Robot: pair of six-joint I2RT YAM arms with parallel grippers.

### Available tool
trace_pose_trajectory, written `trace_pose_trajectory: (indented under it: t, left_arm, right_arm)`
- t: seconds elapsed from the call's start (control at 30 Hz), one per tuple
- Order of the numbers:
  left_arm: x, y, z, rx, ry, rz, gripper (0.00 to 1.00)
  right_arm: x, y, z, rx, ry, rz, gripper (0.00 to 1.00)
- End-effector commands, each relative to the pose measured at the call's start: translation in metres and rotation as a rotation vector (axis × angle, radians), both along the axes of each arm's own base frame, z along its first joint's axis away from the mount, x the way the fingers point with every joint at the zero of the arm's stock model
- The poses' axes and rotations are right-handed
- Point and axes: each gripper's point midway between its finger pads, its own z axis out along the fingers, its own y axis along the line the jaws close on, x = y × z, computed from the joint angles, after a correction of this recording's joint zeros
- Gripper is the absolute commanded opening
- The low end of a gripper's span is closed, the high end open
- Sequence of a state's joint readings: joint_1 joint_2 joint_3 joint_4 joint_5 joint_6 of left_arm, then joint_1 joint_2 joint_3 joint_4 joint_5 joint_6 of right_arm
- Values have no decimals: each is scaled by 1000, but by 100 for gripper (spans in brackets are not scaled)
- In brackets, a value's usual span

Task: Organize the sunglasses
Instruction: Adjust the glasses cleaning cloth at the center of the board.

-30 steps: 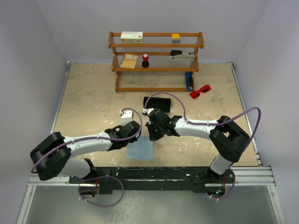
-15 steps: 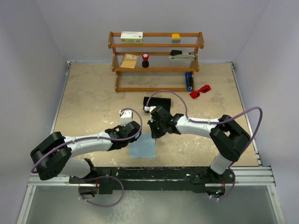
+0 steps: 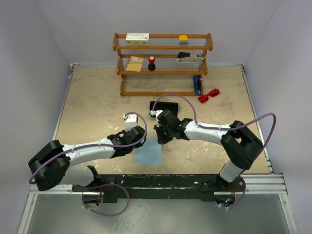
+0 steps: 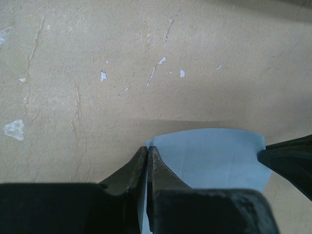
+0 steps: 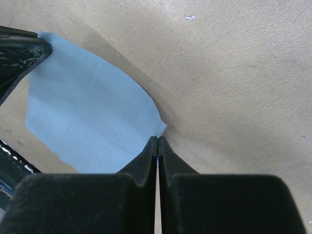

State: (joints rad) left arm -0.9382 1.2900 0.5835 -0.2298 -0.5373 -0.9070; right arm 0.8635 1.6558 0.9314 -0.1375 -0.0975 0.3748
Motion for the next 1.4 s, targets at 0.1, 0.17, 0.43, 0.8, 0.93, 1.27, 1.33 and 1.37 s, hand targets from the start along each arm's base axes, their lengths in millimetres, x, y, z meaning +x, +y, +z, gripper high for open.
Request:
trace_pose_trajectory:
  t: [0.1,0.17,0.43,0.8,0.93,1.27,1.33,1.37]
  left_arm:
    - [-2,-2,4,-40,-6,4,0]
    - [-3,-2,3,-44,-3,3,0]
    - [-7,3,2,-52,-5,6,0]
    - [-9,2,-1,-68,1,-1,0]
    - [-9,1,0,-70,-2,-1,0]
    - [-9,1,2,-73,-4,-8,0]
    - [-10,1,2,-71,-3,-12,0]
    - [-10,1,2,-71,-3,-14,0]
  right_arm:
    - [0,8,25,68,-31,18,0]
    - [-2,7,25,70,-28,20,0]
    - [-14,-1,15,66,-4,22,0]
    - [-23,5,13,63,-6,40,0]
    - [-26,7,14,62,-11,44,0]
    - [-27,7,20,59,-27,43,0]
    - [-27,6,20,58,-30,43,0]
    - [-27,5,20,55,-31,41,0]
